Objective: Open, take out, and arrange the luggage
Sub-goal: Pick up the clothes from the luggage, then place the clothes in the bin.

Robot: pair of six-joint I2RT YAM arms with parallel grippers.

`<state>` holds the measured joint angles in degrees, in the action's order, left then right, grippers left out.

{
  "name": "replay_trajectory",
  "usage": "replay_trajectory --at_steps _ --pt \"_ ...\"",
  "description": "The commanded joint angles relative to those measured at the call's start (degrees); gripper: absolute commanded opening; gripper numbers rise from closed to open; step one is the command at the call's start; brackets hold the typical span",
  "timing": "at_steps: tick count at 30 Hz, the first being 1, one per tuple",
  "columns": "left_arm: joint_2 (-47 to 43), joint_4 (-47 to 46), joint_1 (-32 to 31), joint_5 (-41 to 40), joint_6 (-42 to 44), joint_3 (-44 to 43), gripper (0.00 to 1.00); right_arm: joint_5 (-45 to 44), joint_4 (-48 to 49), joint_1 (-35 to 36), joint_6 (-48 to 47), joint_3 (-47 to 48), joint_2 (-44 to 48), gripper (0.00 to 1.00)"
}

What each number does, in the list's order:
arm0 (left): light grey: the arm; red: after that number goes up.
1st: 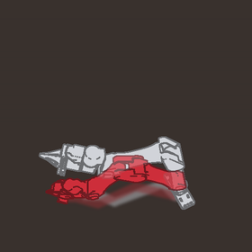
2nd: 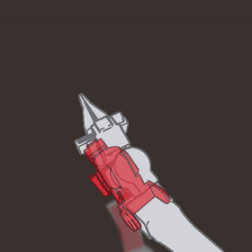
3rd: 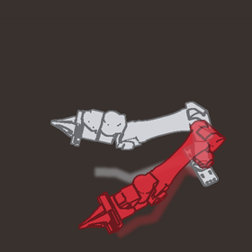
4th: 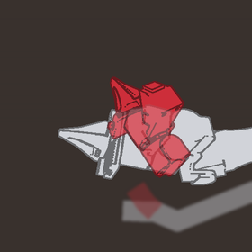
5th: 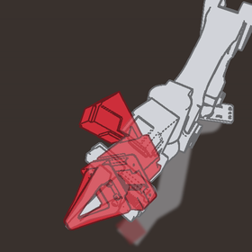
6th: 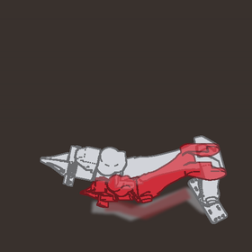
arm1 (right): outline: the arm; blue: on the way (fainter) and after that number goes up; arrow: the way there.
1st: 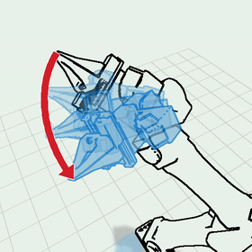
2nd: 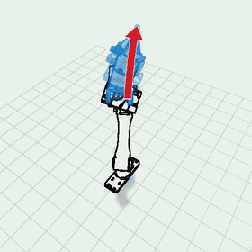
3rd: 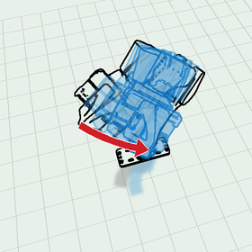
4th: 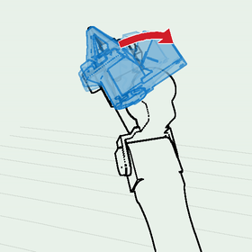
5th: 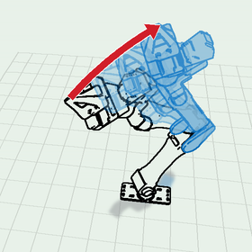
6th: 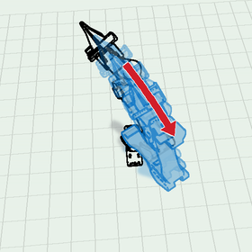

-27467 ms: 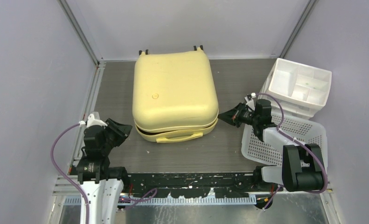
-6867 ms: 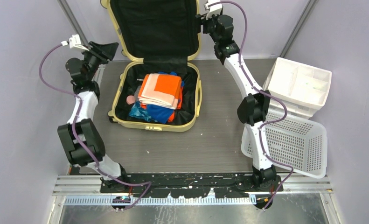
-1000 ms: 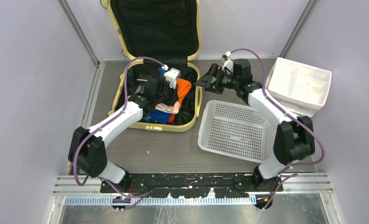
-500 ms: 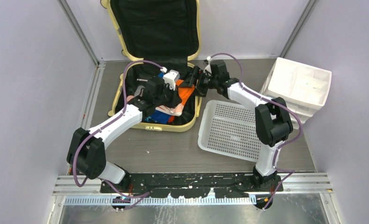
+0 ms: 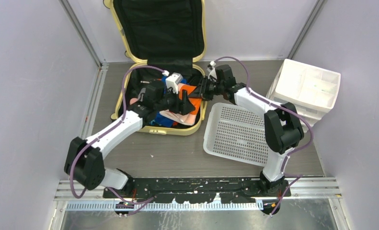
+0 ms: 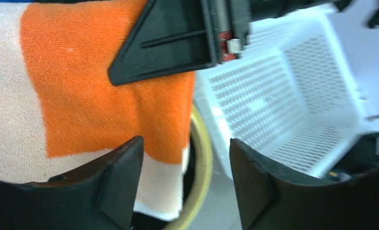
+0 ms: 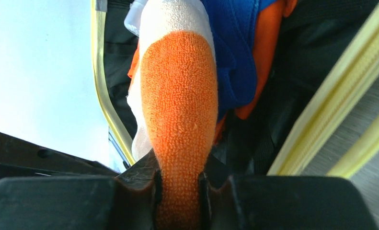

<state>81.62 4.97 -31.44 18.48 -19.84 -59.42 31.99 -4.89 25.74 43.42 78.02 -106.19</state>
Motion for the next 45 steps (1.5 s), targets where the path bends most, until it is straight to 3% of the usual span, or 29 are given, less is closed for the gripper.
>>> replay_trajectory --at_steps 1,6,11,15,20,30,34,40,45 --pt "-8.3 -2.2 1.9 13.5 -5.8 0.7 0.7 1.2 -0.7 -1.2 -8.3 -1.7 9.7 0.08" --pt "-16.8 9.5 3.8 18.4 -0.9 -0.6 0.77 3.8 -5.8 -4.2 -18.1 -4.0 18.7 0.04" --pt "-23.7 25.3 4.0 12.4 14.5 -3.2 0.84 11.6 -9.8 -9.5 -27.3 -8.8 28.8 0.01" --pt "-29.2 23.1 4.1 8.0 19.5 3.5 0.89 16.4 -24.5 -12.2 -46.4 -11.0 37.6 0.01" --pt "-33.5 18.1 4.1 3.8 21.4 10.5 0.93 16.0 -43.1 -14.5 -59.9 -10.0 42.9 0.01" --pt "-37.0 19.6 4.1 -2.5 23.2 13.1 0.93 14.9 -49.1 -18.3 -60.9 -13.6 50.7 0.01" --pt "-37.4 19.7 4.1 -4.2 23.2 13.5 0.93 11.2 -42.5 -21.2 -50.9 -18.2 51.5 0.05" --pt "-37.2 19.7 4.1 -4.0 23.3 13.5 0.93 10.9 -39.7 -28.2 -47.6 -23.9 45.4 0.08" --pt "-37.0 19.8 4.1 -3.8 23.3 13.5 0.93 -1.4 -38.1 -28.6 -47.9 -24.1 41.1 0.13"
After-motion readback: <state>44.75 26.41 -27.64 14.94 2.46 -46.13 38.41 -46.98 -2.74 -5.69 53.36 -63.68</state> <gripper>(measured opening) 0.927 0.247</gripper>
